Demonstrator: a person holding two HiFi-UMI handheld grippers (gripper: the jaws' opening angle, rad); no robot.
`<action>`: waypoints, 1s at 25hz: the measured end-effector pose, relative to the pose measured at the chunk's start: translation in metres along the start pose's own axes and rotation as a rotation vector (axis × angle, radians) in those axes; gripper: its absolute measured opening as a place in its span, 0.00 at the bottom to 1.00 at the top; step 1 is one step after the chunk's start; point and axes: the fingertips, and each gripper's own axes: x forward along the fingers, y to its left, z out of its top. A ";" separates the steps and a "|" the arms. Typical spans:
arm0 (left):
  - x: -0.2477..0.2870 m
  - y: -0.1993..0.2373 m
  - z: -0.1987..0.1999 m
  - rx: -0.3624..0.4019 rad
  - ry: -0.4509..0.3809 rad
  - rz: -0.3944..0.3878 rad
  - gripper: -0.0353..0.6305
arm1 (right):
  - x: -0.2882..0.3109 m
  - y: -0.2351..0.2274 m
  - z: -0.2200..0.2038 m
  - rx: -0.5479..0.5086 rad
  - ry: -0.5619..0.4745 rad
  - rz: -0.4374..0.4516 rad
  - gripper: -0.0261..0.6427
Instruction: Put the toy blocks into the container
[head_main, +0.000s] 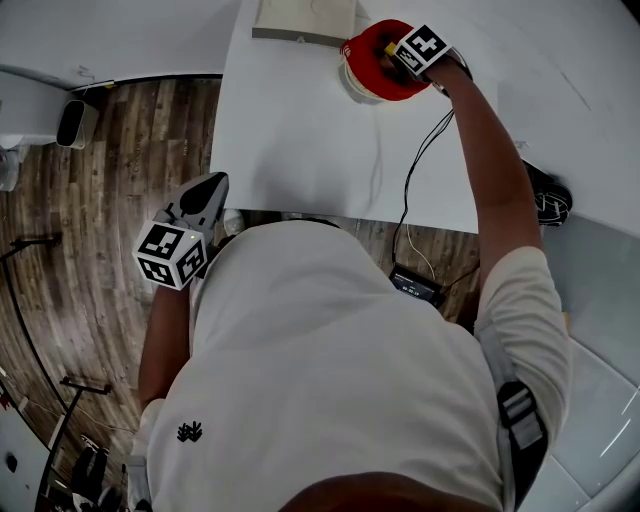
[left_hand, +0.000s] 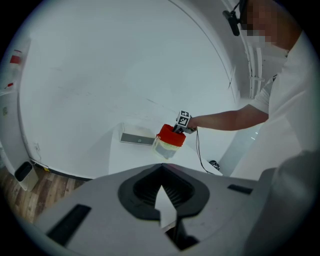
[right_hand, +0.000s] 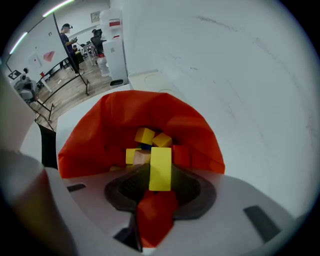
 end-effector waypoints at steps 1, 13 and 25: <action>0.000 0.000 0.000 0.001 0.001 -0.003 0.06 | -0.001 0.000 0.000 0.002 -0.004 -0.008 0.26; 0.002 -0.004 0.004 0.048 0.019 -0.083 0.06 | -0.058 0.010 0.002 0.122 -0.250 -0.115 0.17; -0.021 0.005 0.004 0.105 0.024 -0.132 0.06 | -0.132 0.122 -0.024 0.431 -0.717 -0.101 0.05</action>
